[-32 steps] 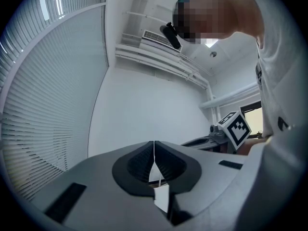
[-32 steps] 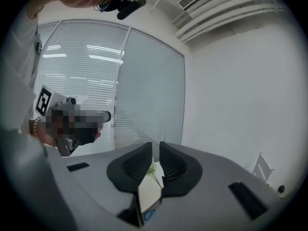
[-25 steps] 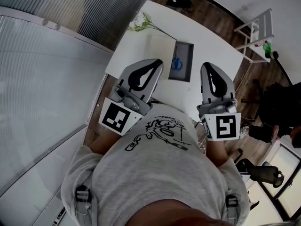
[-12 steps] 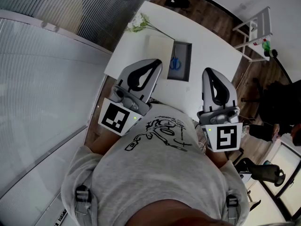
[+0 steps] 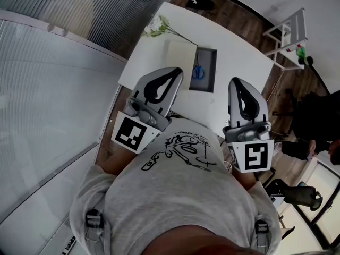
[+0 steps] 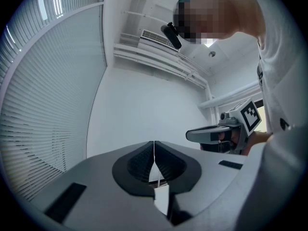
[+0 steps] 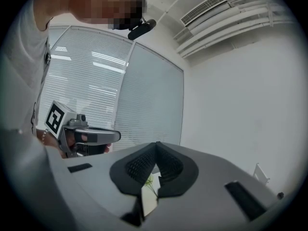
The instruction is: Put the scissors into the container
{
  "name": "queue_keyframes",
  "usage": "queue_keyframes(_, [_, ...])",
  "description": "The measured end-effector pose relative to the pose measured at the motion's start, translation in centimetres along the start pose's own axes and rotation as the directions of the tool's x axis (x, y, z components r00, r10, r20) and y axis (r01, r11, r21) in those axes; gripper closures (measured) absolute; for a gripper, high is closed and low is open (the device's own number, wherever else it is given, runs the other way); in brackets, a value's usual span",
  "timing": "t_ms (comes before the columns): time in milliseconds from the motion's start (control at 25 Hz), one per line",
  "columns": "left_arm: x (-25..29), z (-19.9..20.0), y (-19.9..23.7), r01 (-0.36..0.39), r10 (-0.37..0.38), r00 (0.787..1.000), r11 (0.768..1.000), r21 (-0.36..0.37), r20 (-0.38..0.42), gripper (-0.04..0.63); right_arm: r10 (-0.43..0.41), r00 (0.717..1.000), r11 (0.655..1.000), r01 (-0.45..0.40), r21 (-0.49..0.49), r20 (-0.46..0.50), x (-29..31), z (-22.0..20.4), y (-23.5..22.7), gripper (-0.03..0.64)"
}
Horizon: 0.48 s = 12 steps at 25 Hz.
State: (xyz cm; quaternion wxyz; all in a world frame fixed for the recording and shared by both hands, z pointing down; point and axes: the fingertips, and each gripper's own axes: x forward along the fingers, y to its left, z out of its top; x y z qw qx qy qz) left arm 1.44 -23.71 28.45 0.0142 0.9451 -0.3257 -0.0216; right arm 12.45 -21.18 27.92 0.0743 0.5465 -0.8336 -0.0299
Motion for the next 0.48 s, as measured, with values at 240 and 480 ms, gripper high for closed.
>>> queue_keyframes(240, [-0.07,-0.11,-0.05,-0.001,0.001,1.000,1.000,-0.002,-0.002,0.574,-0.009,1.000,1.000,0.009,-0.013,-0.002,-0.06,0.10,-0.08,0.611])
queue_keyframes(480, [-0.10,-0.13,0.02,0.000,0.000,1.000,1.000,-0.004,0.002,0.574,-0.011,1.000,1.000,0.011,-0.005,-0.002,0.02,-0.03,-0.08,0.612])
